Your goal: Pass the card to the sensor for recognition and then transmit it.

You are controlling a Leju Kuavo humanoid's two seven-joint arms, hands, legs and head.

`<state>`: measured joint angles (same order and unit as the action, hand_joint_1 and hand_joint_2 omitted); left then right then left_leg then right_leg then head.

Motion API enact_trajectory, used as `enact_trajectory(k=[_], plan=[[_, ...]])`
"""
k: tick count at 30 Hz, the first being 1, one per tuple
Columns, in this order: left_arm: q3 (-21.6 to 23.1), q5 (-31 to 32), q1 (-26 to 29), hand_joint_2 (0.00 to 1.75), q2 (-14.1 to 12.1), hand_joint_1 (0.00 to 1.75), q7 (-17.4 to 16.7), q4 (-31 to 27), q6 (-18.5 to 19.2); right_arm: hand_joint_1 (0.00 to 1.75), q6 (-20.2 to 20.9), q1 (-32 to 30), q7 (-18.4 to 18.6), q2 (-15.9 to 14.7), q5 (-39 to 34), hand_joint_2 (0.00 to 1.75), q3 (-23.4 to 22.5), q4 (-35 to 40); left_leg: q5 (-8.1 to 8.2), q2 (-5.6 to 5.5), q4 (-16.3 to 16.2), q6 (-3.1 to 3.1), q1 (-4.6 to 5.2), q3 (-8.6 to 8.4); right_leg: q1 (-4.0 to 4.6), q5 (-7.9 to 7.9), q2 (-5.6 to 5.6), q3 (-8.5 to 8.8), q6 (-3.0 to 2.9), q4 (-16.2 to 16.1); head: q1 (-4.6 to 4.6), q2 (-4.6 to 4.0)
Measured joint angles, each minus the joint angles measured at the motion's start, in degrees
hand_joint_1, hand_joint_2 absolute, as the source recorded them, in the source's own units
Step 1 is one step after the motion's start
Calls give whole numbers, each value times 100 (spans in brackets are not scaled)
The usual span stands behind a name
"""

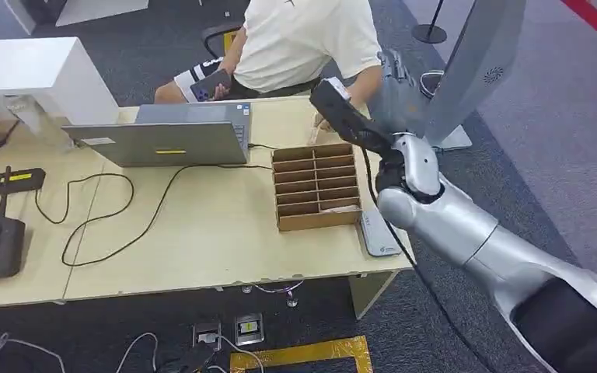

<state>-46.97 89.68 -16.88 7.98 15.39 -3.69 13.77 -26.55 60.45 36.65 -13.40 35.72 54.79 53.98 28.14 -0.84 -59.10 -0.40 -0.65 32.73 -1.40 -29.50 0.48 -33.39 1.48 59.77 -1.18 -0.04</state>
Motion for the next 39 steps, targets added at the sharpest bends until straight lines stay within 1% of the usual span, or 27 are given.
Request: enact_trajectory(k=[3,6,10,14,18,20,26,29,31,34,39], plan=[[-17,0,21,0,-7,0,81,0,0,0,-213,-209,-26,-92,-259,175,64,414,0,0,0,0,0,-1,0,0,1,0,0,0,2,0],[-39,0,47,0,-9,0,90,0,0,0,-193,-510,-96,-188,-348,175,142,801,1,0,0,0,-1,-1,1,-1,-1,0,0,0,2,0],[-63,-2,97,0,-17,0,138,0,0,0,63,-932,-264,-341,-374,175,256,1239,1,0,1,0,-1,0,1,-1,0,0,0,-1,2,0],[-118,-2,115,0,-20,0,140,0,0,0,406,-1275,-291,-500,-298,175,387,1537,1,0,1,1,0,0,1,-1,-2,1,0,-2,0,0],[-162,-2,121,0,-28,0,140,0,0,0,578,-1527,-317,-597,-320,175,531,1638,1,0,1,1,-1,-1,1,0,-1,1,0,-2,0,0],[-168,-2,121,0,-31,0,140,0,0,0,728,-1620,-343,-627,-280,175,592,1664,1,0,1,0,-1,0,1,0,-1,1,0,-2,0,0],[-192,-2,121,0,-33,0,142,0,0,0,1219,-1677,-393,-645,120,175,826,1666,1,0,1,0,-1,0,1,0,-2,1,0,-1,2,0],[-190,-2,120,0,-35,0,142,0,0,0,1326,-1680,-372,-645,176,175,916,1664,1,0,1,1,-1,1,1,0,-2,1,0,-2,0,0],[-190,-2,119,0,-37,0,142,0,0,0,1388,-1679,-293,-645,229,175,973,1653,1,0,1,1,-1,1,1,0,-2,1,0,-2,0,0],[-190,-2,117,0,-37,0,142,0,0,0,1416,-1678,-186,-645,297,175,1014,1620,1,0,1,1,0,1,1,0,-2,1,0,-2,0,0],[-190,-2,110,0,-37,0,142,0,0,0,1477,-1640,-144,-640,446,175,1062,1456,1,0,1,1,-1,1,1,0,-3,2,0,-2,2,0]])
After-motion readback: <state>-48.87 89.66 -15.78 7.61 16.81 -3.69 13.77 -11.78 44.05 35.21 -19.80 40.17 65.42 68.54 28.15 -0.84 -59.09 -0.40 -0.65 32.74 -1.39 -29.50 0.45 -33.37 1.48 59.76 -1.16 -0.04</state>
